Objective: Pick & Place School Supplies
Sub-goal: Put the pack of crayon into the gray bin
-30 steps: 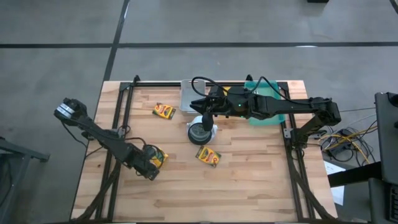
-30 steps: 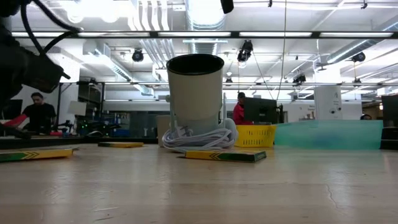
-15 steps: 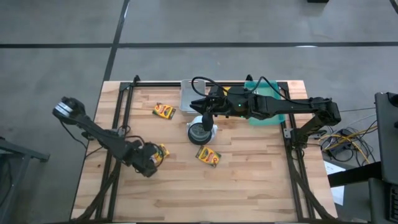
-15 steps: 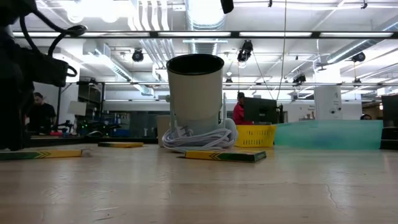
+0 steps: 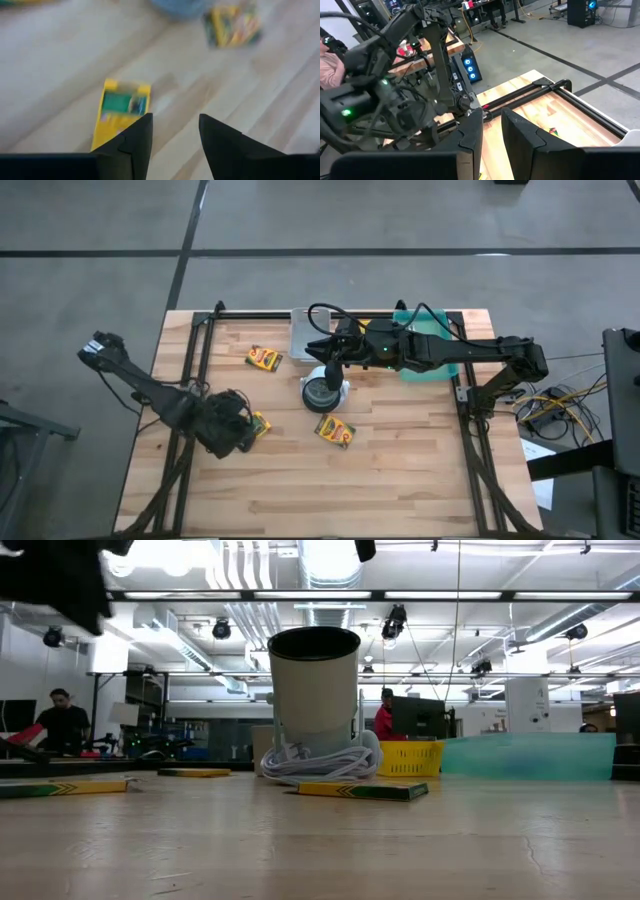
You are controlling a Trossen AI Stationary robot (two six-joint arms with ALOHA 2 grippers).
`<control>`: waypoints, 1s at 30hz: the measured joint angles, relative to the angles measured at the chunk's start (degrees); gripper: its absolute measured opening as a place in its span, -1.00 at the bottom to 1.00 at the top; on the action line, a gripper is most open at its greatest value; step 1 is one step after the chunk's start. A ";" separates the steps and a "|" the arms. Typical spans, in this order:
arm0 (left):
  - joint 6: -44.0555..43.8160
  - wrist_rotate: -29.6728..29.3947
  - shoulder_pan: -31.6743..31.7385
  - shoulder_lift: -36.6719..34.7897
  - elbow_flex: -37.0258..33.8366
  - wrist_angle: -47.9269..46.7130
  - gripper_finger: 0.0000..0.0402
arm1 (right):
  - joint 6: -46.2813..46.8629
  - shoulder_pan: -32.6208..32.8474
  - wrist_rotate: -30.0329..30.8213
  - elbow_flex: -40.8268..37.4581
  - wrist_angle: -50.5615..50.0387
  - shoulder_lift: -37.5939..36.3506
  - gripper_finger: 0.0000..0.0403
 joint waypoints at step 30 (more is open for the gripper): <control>-16.07 15.53 2.89 25.62 0.48 11.45 -0.18 | 0.00 -0.01 0.00 0.00 0.00 0.00 -0.66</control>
